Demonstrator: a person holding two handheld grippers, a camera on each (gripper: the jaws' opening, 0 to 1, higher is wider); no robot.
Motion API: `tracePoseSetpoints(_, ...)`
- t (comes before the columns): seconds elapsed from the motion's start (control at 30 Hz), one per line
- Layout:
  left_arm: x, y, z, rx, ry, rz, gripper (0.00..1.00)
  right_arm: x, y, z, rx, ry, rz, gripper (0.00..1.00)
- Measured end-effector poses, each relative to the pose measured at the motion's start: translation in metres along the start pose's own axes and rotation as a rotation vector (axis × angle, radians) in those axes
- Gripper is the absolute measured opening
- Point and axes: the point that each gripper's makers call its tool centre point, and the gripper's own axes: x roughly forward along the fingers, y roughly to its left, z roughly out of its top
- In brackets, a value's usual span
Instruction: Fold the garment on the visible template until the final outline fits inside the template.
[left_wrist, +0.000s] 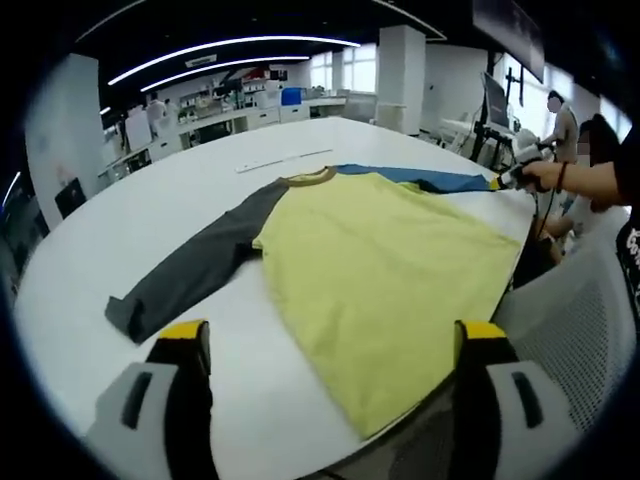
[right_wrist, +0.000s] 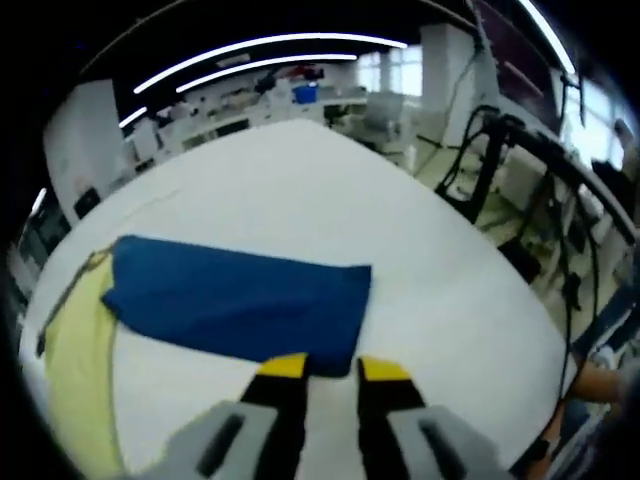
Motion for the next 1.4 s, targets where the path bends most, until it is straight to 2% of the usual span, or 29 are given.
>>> tracePoseSetpoints(0.07, 0.000, 0.000, -0.001, 0.002, 0.004, -0.002, 0.97, 0.003, 0.001, 0.003, 0.053, -0.012, 0.010, 0.13)
tracePoseSetpoints(0.27, -0.001, 0.001, -0.003, 0.006, 0.017, -0.001, 0.95, 0.000, 0.002, 0.002, -0.032, 0.015, -0.024, 0.09)
tracePoseSetpoints(0.37, -0.001, 0.002, -0.004, -0.002, 0.019, -0.001, 0.95, -0.002, 0.008, 0.001, -0.030, 0.014, -0.034, 0.05)
tracePoseSetpoints(0.43, -0.002, 0.002, -0.005, -0.007, 0.023, 0.006, 0.95, 0.006, 0.001, 0.005, -0.035, 0.017, -0.040, 0.02)
tracePoseSetpoints(0.47, -0.002, 0.002, -0.005, -0.008, 0.024, 0.006, 0.95, 0.000, 0.006, 0.003, -0.027, 0.018, -0.038, 0.00)
tracePoseSetpoints(0.5, -0.002, 0.002, -0.005, -0.012, 0.025, 0.005, 0.95, -0.004, 0.010, 0.003, -0.021, 0.022, -0.035, 0.00)
tracePoseSetpoints(0.57, -0.003, 0.002, -0.006, -0.014, 0.027, 0.006, 0.96, 0.007, 0.002, 0.007, -0.019, 0.039, -0.026, 0.00)
tracePoseSetpoints(0.63, -0.004, 0.002, -0.006, -0.013, 0.029, 0.004, 0.97, 0.003, 0.007, 0.006, -0.029, 0.051, -0.016, 0.00)
tracePoseSetpoints(0.73, -0.005, 0.002, -0.007, -0.005, 0.030, -0.001, 0.99, 0.012, -0.002, 0.013, -0.014, 0.054, -0.005, 0.00)
tracePoseSetpoints(0.83, -0.007, 0.002, -0.005, -0.009, 0.022, -0.007, 0.99, 0.006, 0.002, 0.014, 0.000, 0.053, -0.002, 0.00)
tracePoseSetpoints(1.0, -0.008, 0.004, -0.006, -0.027, 0.017, 0.000, 0.99, 0.010, -0.006, 0.027, 0.009, 0.046, 0.002, 0.00)
tracePoseSetpoints(1.1, -0.009, 0.004, -0.007, -0.029, 0.019, -0.003, 0.99, 0.009, -0.001, 0.035, 0.014, 0.029, 0.013, 0.00)
tracePoseSetpoints(1.3, -0.012, 0.001, -0.006, -0.036, 0.007, -0.027, 0.99, 0.022, -0.014, 0.055, 0.010, 0.016, -0.001, 0.00)
tracePoseSetpoints(1.37, -0.013, 0.003, -0.004, -0.048, -0.005, -0.026, 0.99, 0.013, -0.006, 0.052, 0.024, 0.016, -0.005, 0.00)
tracePoseSetpoints(1.4, -0.013, 0.003, -0.004, -0.055, -0.008, -0.026, 0.99, 0.022, -0.014, 0.056, 0.032, 0.020, -0.004, 0.00)
